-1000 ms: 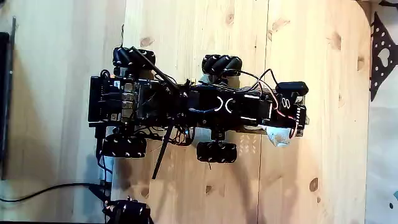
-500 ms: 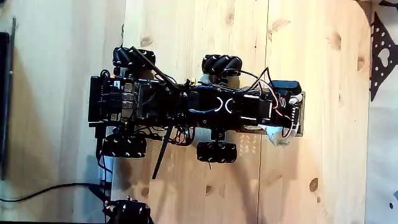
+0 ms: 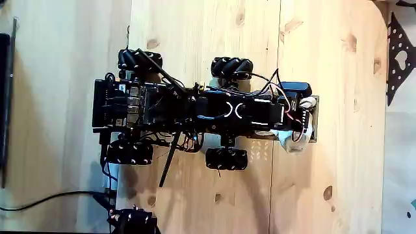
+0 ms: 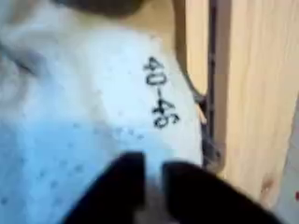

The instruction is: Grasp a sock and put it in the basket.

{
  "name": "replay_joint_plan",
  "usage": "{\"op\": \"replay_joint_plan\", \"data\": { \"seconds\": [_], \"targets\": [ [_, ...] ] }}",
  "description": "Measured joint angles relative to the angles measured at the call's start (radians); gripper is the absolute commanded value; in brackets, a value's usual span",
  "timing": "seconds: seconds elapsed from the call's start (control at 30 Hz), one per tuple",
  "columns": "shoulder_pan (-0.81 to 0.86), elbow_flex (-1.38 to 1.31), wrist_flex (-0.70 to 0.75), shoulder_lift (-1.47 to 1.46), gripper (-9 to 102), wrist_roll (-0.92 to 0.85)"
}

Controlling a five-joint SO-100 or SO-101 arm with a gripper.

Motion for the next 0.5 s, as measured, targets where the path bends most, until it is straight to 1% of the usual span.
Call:
{"op": "replay_joint_plan", "data": {
  "seconds": [0.5],
  "targets": [
    [-0.003, 0.000, 0.011, 0.002, 0, 0.000]
  ]
}}
